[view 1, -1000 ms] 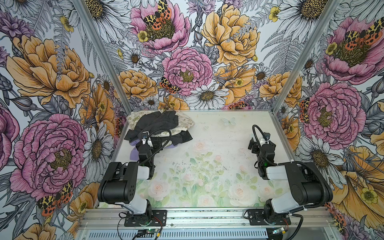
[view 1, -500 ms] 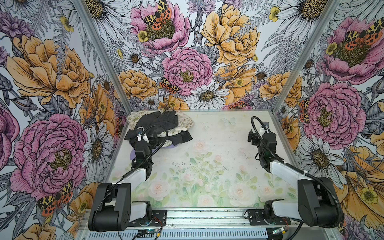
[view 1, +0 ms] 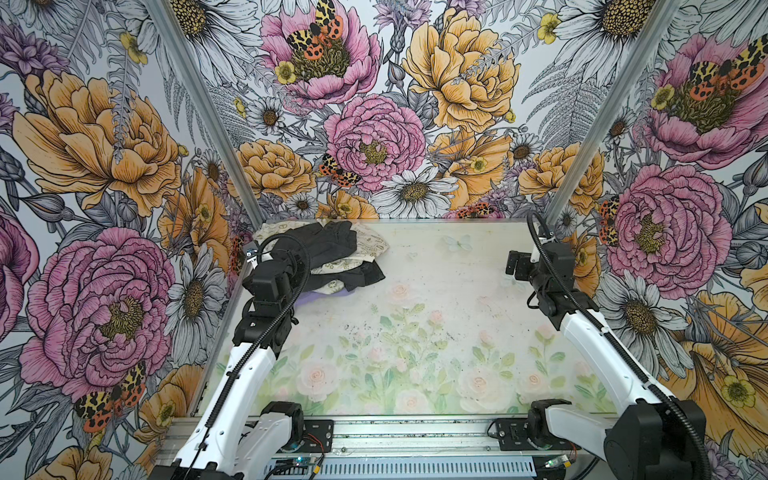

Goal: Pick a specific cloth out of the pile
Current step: 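Lower the left gripper to the lavender shirt edge while the right arm rises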

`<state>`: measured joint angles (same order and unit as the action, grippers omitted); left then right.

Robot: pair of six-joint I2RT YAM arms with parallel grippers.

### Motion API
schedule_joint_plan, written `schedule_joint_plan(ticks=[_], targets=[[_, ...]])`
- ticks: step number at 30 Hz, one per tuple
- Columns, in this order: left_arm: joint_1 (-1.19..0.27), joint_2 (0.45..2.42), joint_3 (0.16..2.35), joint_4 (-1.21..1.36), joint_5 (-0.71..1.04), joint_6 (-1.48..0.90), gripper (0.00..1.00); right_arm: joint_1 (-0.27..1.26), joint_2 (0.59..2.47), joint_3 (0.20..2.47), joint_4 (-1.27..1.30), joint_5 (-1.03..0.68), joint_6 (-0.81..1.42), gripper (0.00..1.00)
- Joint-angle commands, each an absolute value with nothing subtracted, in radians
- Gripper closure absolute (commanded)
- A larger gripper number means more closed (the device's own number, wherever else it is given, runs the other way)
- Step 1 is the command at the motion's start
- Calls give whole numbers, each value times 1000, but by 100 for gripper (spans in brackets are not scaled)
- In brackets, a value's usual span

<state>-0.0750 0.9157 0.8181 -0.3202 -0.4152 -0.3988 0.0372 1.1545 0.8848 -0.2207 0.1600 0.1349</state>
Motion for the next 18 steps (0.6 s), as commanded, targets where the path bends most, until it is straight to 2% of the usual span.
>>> schedule_joint_plan(ticks=[1, 5, 12, 18], targets=[[14, 921, 839, -589, -286, -607, 2, 36, 1151, 939, -301, 3, 193, 3], [120, 951, 845, -652, -154, -675, 1, 63, 1193, 987, -310, -85, 227, 4], [226, 1056, 864, -739, -37, -701, 1, 191, 1262, 1097, -340, -78, 204, 4], [269, 1111, 829, -745, -10, -732, 6, 248, 1315, 1171, -369, -97, 206, 4]])
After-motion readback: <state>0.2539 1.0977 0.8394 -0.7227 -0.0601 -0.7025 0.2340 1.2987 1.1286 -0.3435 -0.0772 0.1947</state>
